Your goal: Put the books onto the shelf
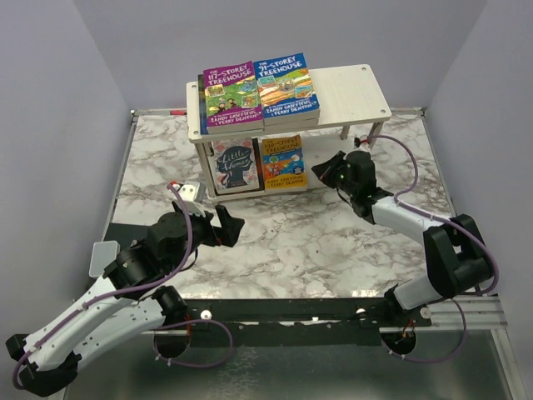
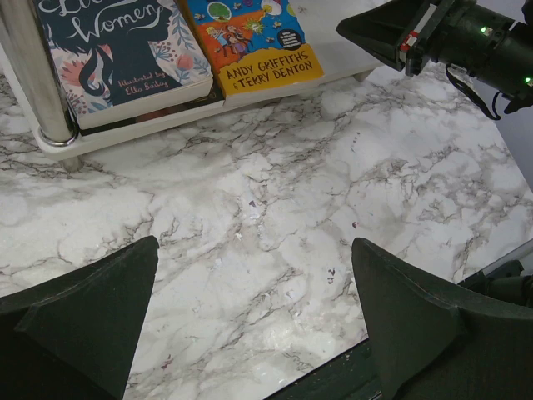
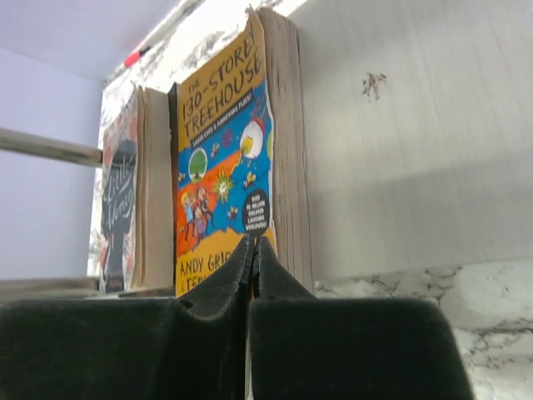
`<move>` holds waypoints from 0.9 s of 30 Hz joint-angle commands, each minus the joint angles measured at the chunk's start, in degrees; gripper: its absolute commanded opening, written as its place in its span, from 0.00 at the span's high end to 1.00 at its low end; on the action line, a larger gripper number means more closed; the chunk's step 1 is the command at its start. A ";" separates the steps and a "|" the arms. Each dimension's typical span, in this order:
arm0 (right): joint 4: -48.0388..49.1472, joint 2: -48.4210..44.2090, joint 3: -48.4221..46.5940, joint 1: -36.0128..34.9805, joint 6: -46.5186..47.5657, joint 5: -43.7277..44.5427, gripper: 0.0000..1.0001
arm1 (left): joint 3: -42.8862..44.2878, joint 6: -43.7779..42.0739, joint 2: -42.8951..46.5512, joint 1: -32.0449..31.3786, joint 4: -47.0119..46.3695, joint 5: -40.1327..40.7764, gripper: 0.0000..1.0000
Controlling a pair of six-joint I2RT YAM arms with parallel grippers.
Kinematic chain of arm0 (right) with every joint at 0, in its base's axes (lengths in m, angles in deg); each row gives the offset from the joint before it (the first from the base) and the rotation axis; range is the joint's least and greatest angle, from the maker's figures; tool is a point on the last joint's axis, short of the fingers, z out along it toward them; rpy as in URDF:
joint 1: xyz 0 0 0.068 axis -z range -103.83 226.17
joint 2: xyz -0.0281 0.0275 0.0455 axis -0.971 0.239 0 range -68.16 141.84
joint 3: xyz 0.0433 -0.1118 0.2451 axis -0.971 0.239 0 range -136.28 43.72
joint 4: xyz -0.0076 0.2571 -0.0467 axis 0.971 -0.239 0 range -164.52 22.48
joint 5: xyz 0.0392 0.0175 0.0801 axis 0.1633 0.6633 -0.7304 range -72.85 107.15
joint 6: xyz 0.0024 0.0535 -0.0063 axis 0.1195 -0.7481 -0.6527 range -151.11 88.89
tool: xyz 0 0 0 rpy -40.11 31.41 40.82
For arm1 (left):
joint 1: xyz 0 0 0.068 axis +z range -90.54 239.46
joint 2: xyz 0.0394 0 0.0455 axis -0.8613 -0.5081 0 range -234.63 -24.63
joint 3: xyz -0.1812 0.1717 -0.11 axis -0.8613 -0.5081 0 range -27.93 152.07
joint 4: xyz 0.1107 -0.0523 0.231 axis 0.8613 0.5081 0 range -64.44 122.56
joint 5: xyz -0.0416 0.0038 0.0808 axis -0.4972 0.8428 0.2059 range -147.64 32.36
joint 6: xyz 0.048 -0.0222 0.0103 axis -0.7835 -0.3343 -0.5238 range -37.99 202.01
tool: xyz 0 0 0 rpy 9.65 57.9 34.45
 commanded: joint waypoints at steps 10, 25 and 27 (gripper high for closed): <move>13.76 11.78 -0.49 -4.04 -8.50 19.56 0.99 | -0.66 -0.91 1.57 0.46 -0.97 -0.95 0.01; 15.55 23.62 -9.71 -5.45 -10.33 16.02 0.99 | -0.75 -0.87 2.50 0.42 -0.97 -1.37 0.01; 16.05 24.45 -10.35 -5.45 -9.44 14.69 0.99 | -0.78 -0.97 2.58 0.42 -1.05 -1.55 0.01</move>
